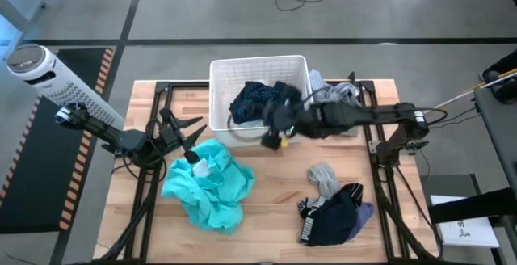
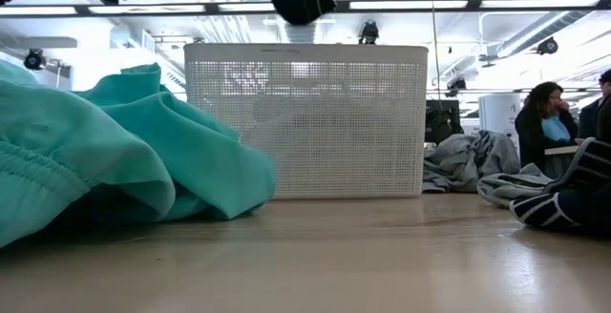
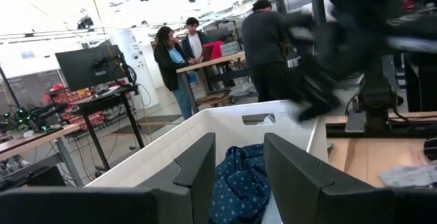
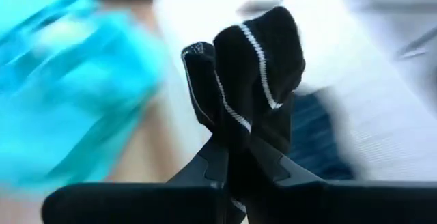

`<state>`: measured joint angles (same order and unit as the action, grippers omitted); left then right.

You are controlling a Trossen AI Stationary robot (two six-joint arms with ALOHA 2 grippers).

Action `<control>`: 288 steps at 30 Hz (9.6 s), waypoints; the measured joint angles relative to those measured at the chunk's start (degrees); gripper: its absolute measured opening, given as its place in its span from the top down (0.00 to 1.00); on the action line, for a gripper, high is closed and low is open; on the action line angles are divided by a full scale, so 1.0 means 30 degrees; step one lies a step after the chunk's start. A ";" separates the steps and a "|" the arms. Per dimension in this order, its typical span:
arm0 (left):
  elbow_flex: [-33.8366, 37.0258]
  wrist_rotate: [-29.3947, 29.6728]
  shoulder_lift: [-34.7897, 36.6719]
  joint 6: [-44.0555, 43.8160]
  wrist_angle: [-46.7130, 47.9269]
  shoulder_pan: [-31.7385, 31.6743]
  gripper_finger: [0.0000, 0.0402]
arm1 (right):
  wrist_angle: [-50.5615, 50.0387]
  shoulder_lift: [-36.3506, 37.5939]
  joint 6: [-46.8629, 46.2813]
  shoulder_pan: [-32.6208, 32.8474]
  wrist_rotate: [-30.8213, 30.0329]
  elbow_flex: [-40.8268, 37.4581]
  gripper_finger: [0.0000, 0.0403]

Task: Sort clothes
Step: Put the black sock into the white laundry bin, then put the light blue shorts into the white laundry bin

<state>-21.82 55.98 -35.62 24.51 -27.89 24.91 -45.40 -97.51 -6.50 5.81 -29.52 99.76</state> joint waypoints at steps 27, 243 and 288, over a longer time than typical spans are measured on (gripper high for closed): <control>-0.0007 0.0037 -0.0413 -0.0355 0.0091 0.0000 0.72 | 0.1168 -0.2113 0.2635 -0.6447 0.1000 0.4149 0.40; -1.3014 -1.4471 -1.8088 -0.9239 1.4436 -1.2967 1.00 | 1.4879 2.2556 0.8197 -0.1531 0.8810 -2.2852 1.00; -1.9724 -1.4512 -1.8103 -0.8194 1.7906 -1.1795 0.38 | 1.4721 2.2556 0.8241 -0.1532 0.8817 -2.2844 1.00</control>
<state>-80.99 12.45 -89.93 -0.07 25.83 -10.48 -1.24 -29.85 18.22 1.21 -3.07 31.22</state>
